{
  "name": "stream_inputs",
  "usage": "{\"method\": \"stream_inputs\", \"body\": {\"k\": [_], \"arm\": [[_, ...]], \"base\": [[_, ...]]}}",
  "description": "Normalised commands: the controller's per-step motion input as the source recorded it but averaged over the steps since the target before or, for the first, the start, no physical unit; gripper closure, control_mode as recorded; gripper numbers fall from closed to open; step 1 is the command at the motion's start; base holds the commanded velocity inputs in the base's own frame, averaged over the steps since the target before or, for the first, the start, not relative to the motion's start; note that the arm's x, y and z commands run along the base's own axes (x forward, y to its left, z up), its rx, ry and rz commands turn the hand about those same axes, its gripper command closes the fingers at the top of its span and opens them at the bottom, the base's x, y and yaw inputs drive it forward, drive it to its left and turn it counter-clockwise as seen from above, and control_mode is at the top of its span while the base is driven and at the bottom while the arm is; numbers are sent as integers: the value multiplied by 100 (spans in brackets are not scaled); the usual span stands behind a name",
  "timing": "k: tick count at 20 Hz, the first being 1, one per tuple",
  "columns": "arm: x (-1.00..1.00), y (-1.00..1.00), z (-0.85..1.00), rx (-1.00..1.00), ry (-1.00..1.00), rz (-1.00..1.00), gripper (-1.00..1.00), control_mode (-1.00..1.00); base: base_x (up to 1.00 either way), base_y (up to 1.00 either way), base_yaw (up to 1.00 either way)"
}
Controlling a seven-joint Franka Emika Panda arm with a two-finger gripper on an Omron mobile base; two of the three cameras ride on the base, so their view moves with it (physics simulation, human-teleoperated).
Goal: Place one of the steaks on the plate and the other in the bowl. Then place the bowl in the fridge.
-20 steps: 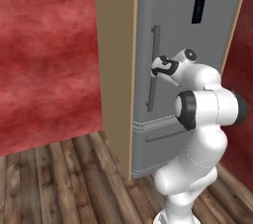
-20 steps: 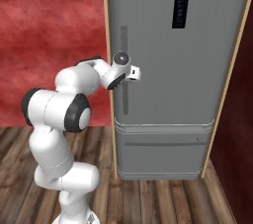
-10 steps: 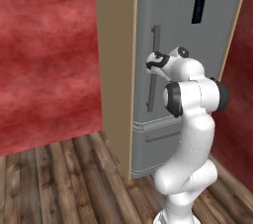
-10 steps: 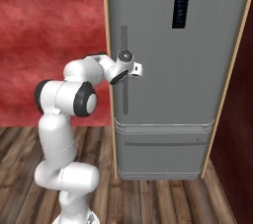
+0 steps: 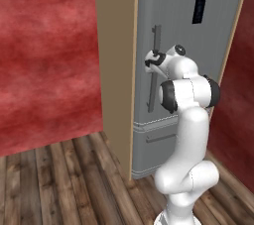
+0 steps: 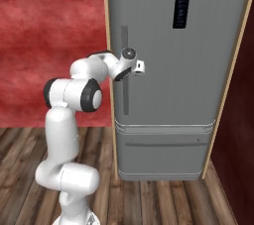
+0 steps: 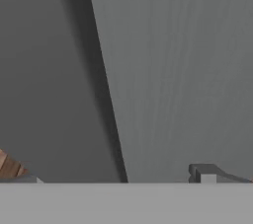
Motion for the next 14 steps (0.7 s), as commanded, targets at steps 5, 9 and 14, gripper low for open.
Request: {"method": "stream_inputs", "body": {"k": [5, 9, 14], "arm": [[30, 19, -8, 0, -2, 1, -100, -100], [17, 46, -3, 0, -7, 0, 100, -100], [14, 40, 0, 0, -4, 0, 100, -100]], "base": [[0, 0, 0], [0, 0, 0], [0, 0, 0]]}}
